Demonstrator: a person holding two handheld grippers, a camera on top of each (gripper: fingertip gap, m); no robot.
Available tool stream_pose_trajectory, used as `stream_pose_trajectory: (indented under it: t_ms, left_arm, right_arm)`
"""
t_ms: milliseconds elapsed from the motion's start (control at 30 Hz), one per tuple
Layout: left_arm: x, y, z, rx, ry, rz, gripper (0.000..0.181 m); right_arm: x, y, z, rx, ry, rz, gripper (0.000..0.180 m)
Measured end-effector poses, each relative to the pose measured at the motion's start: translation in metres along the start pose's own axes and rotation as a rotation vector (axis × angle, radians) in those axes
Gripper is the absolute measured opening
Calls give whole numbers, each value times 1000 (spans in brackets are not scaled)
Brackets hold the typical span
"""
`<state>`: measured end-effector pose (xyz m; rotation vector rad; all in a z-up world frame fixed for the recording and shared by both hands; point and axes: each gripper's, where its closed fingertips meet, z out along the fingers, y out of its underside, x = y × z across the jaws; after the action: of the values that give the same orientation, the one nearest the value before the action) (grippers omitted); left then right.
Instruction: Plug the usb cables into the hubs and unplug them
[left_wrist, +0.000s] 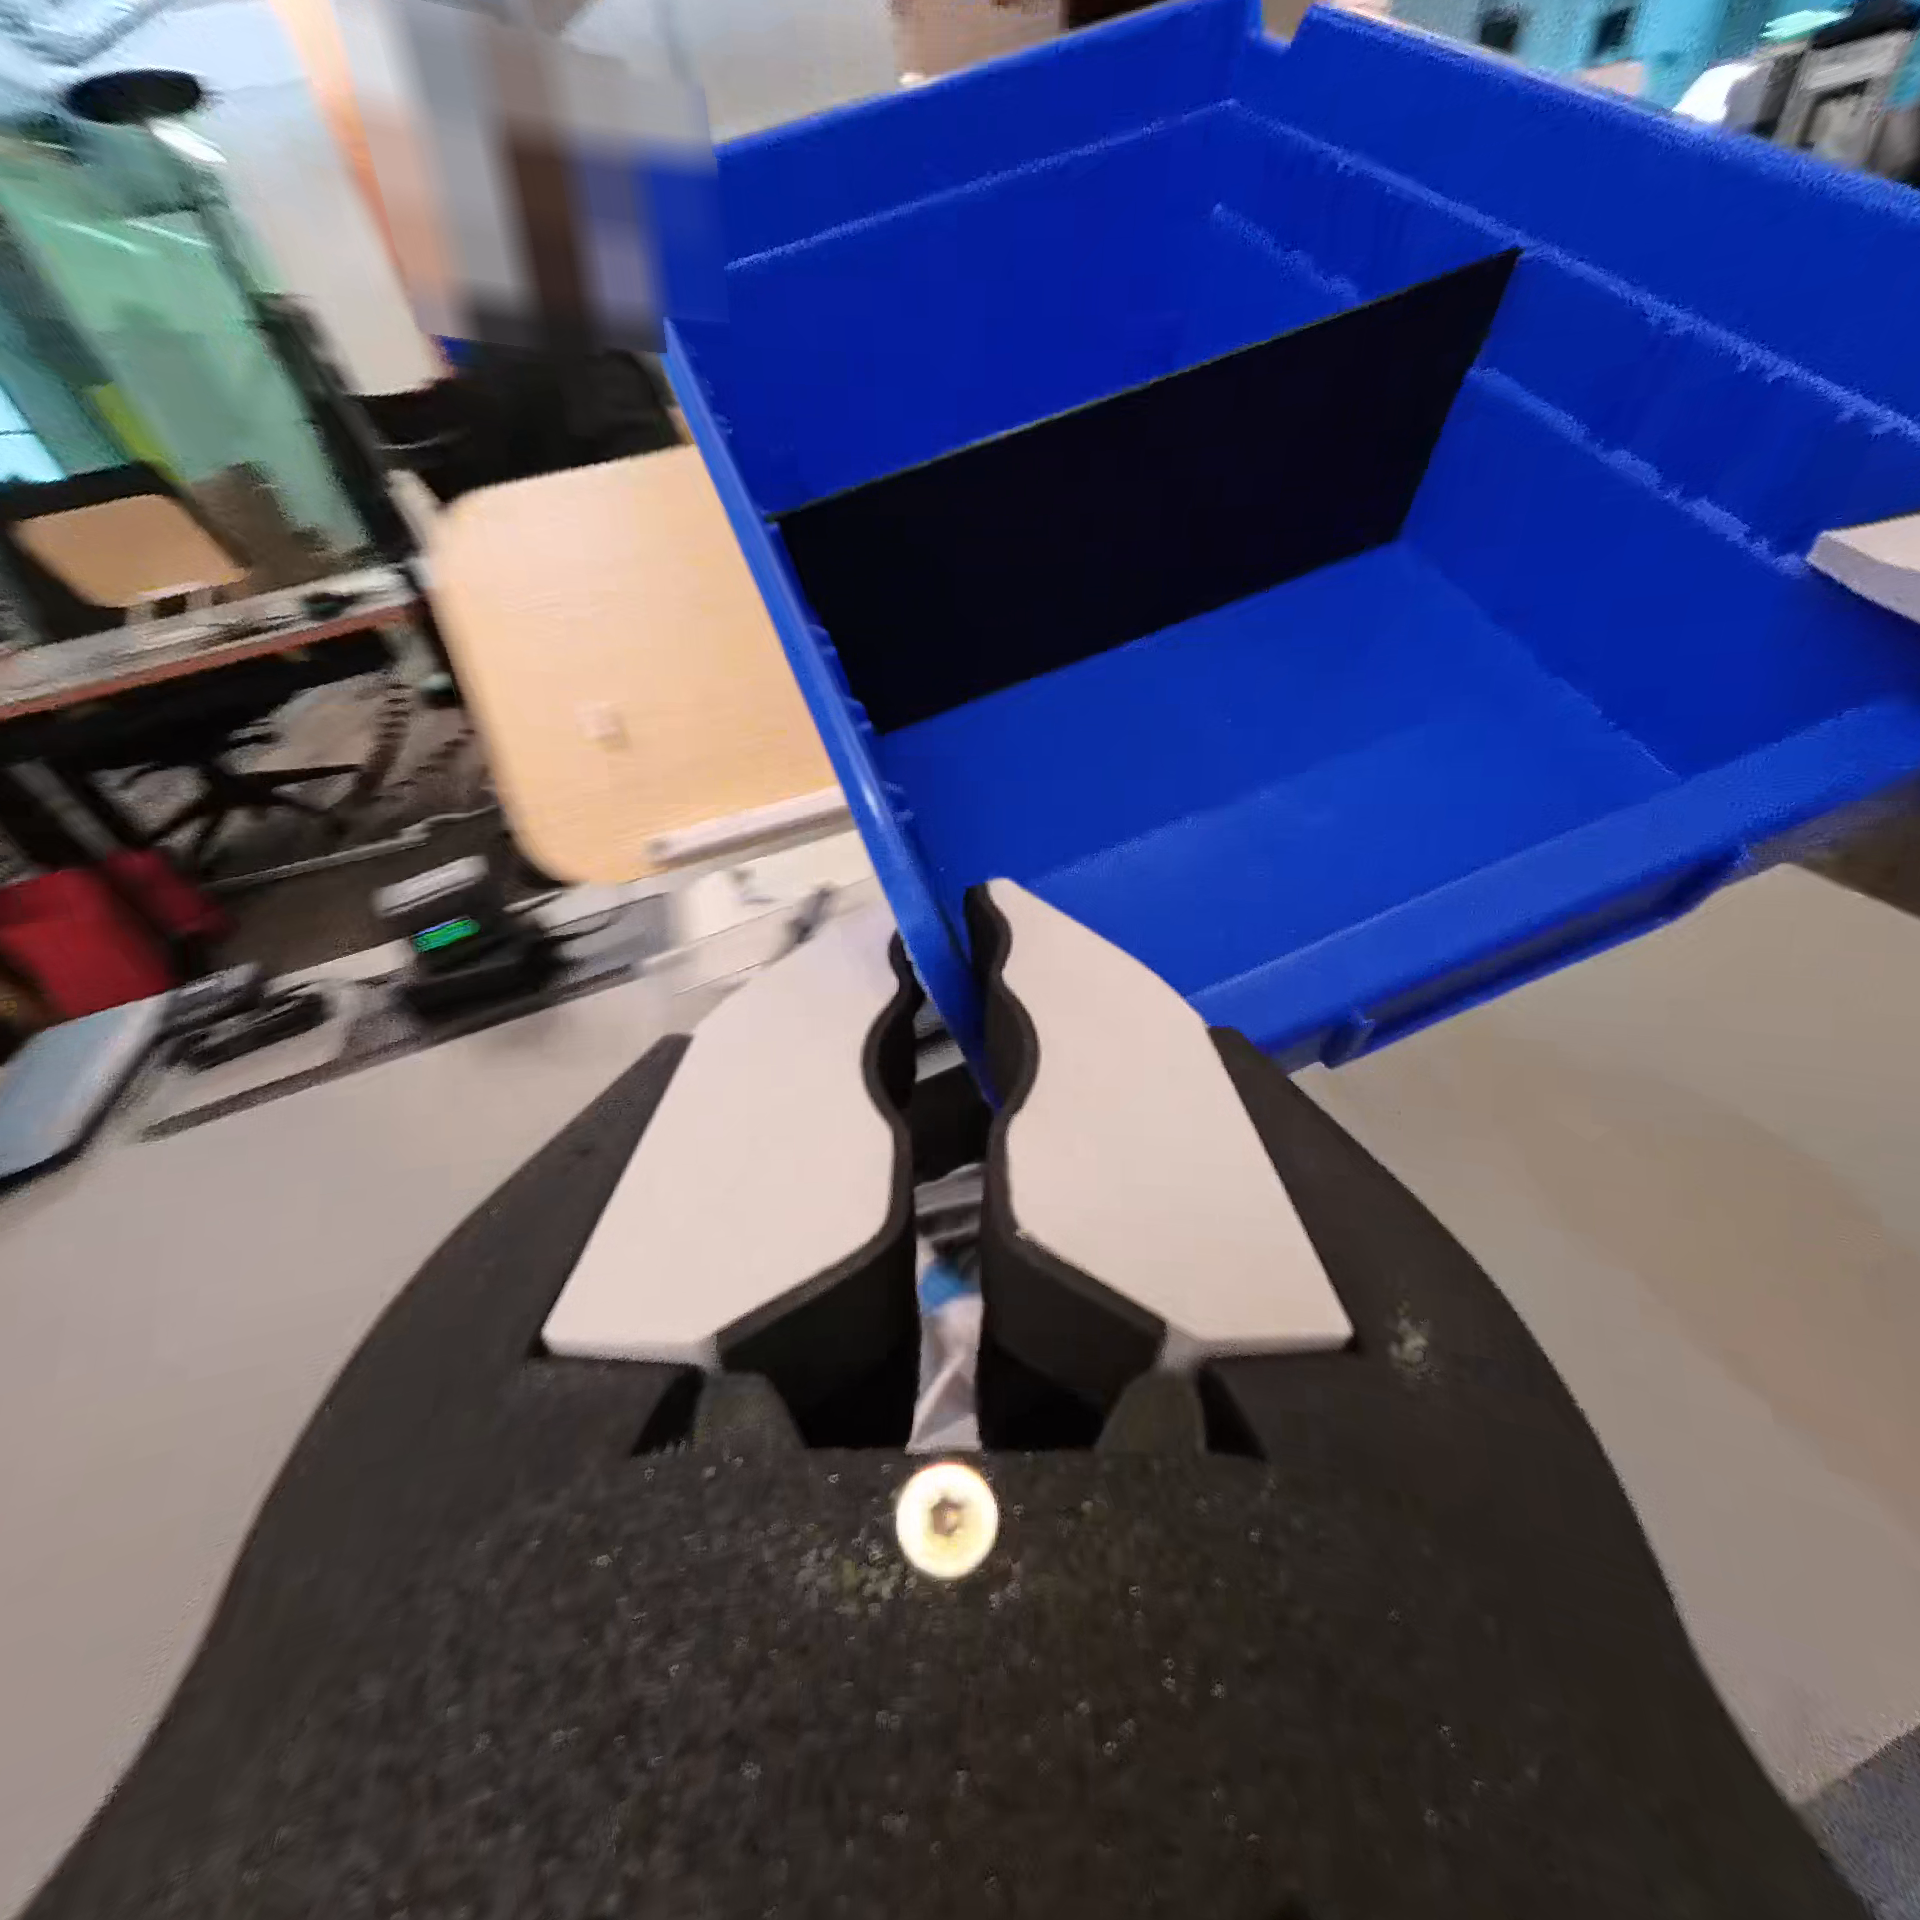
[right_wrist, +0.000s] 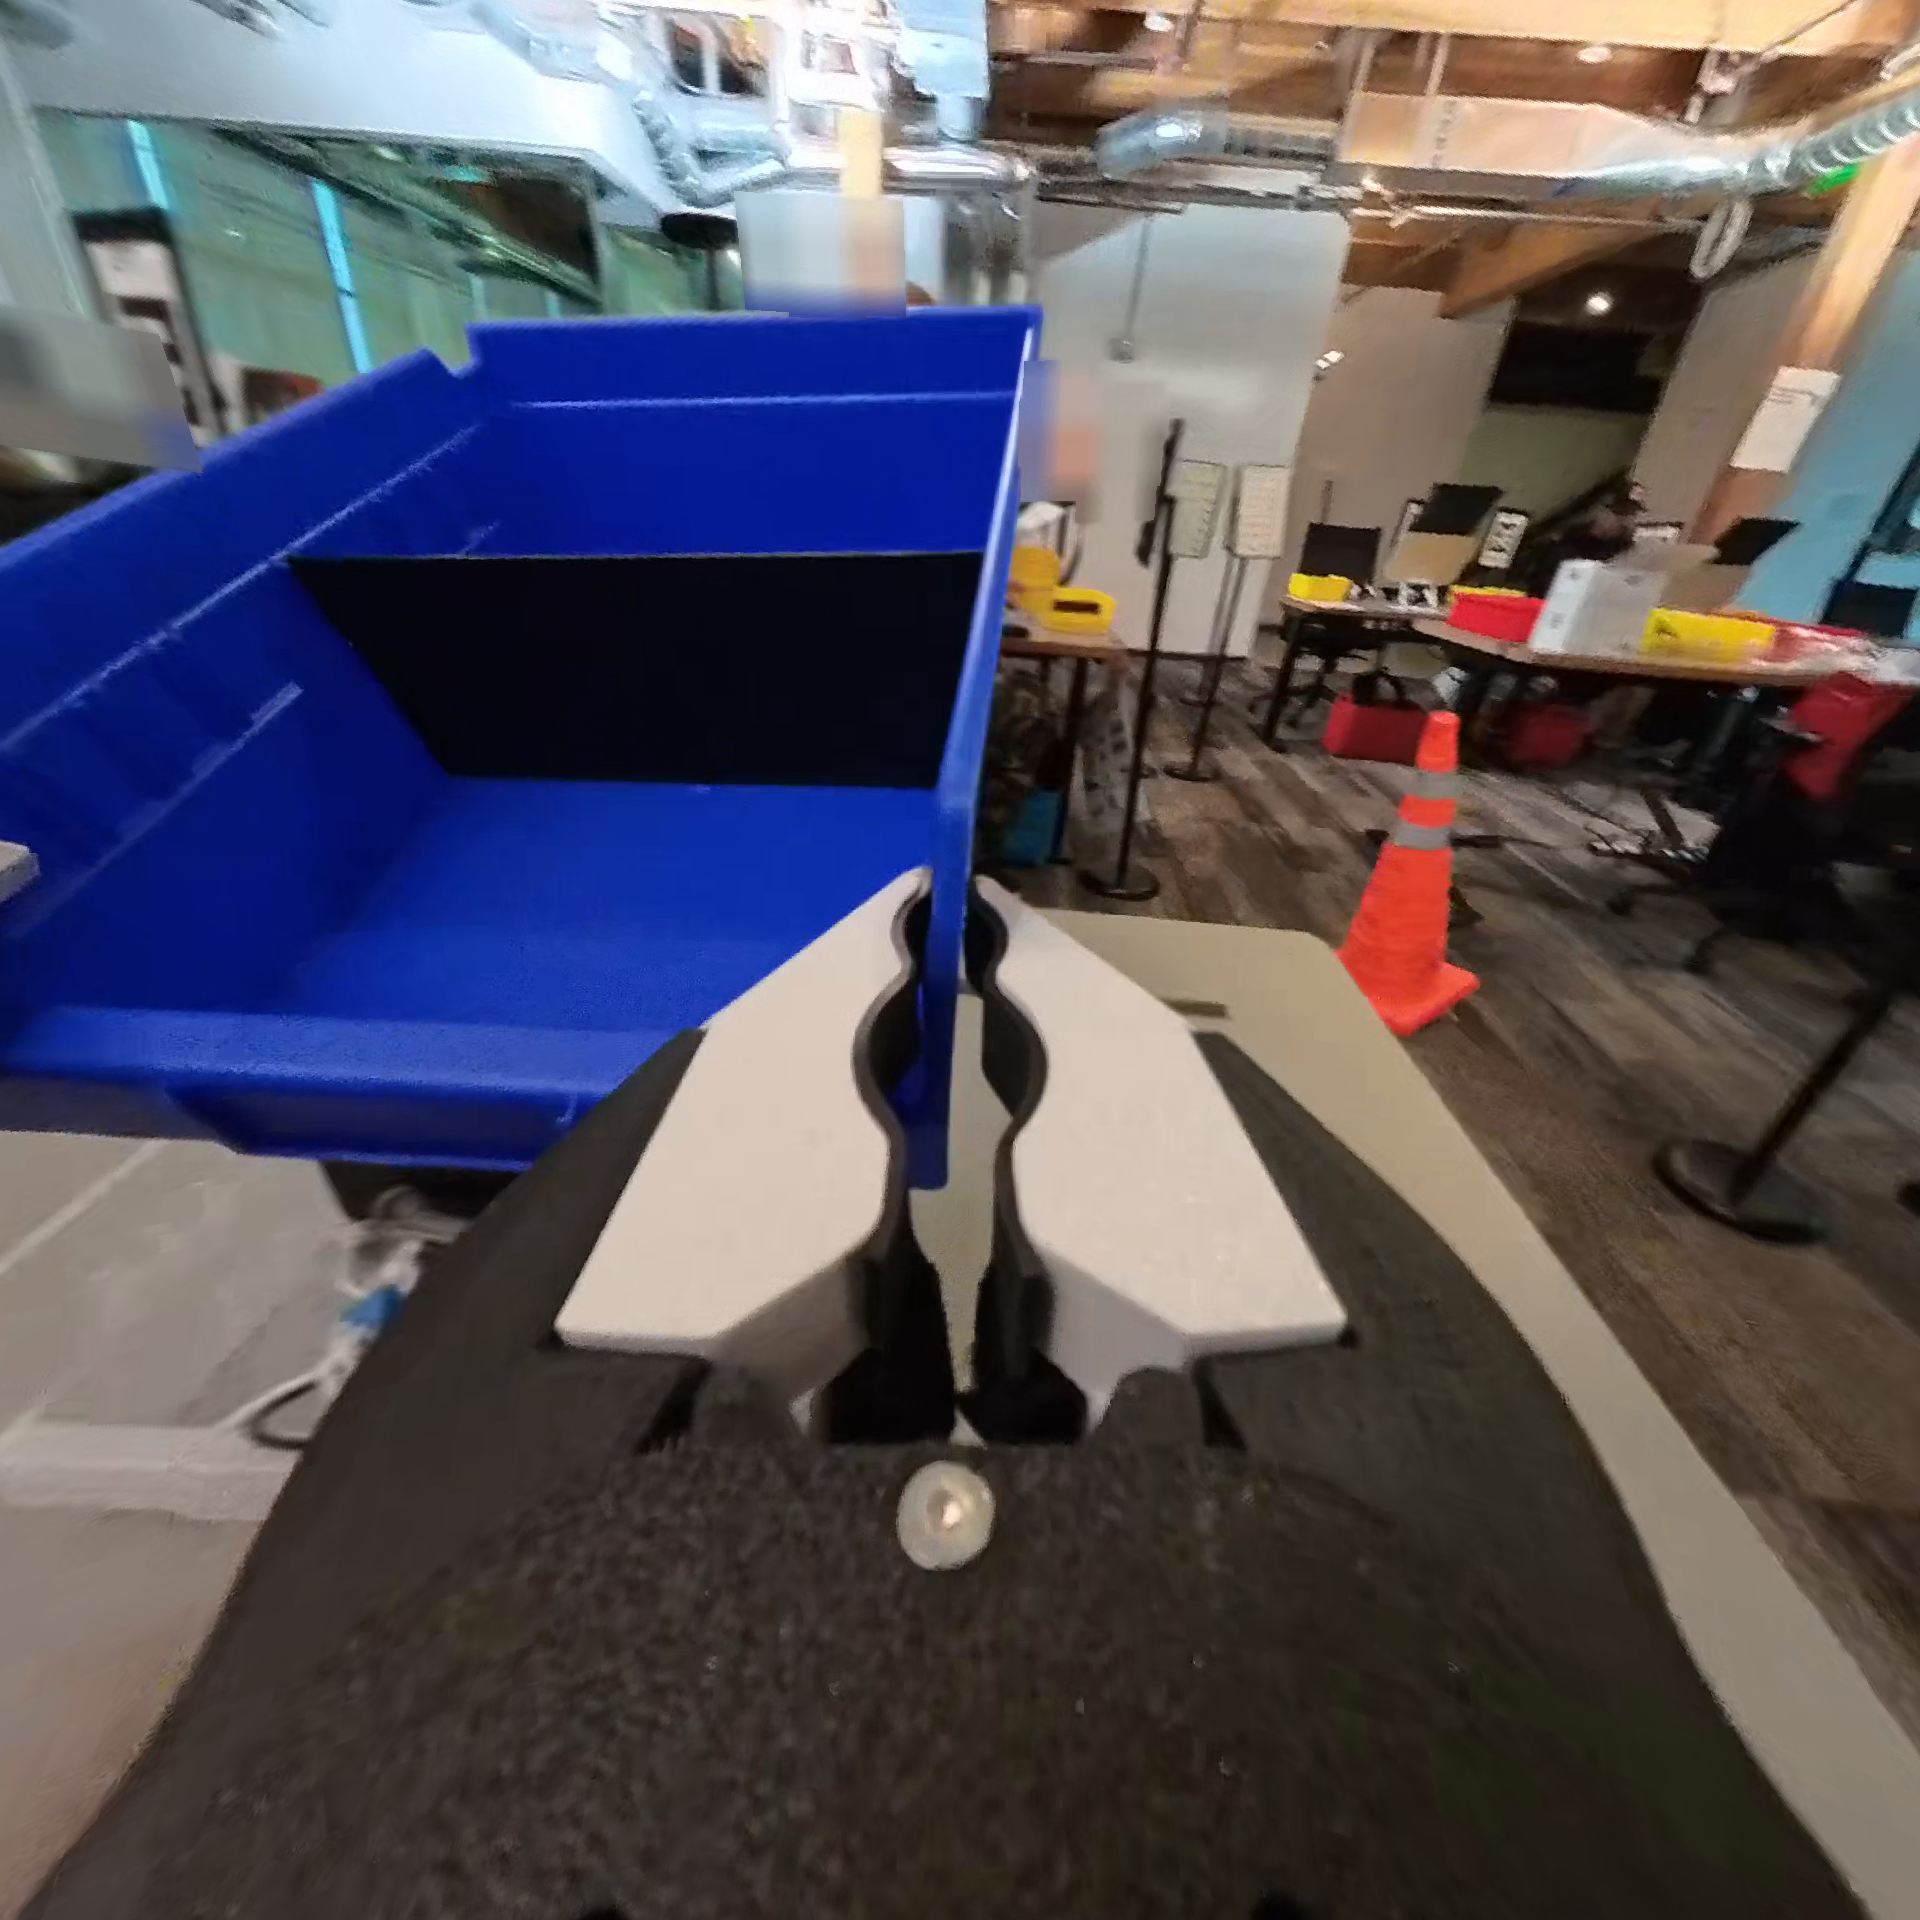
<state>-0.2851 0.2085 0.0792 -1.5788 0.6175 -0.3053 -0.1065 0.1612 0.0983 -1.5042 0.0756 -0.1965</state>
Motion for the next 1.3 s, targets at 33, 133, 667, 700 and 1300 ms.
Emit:
stream_pose_trajectory:
  t_ms: [33, 133, 667, 700, 1300]
  left_arm:
    - [28, 2, 22, -14, 31, 16, 7]
    - [109, 30, 81, -99, 86, 38, 7]
    - [224, 160, 143, -352, 173, -45, 13]
    - [227, 160, 140, -372, 215, -53, 19]
    - [-67, 168, 0, -260, -107, -13, 58]
  right_arm:
    - [33, 16, 4, -33, 54, 5, 2]
    - [120, 86, 10, -155, 172, 39, 1]
    - [214, 255, 33, -561, 126, 159, 4]
    - [214, 256, 32, -569, 125, 166, 4]
    - [78, 129, 4, -257, -6, -15, 32]
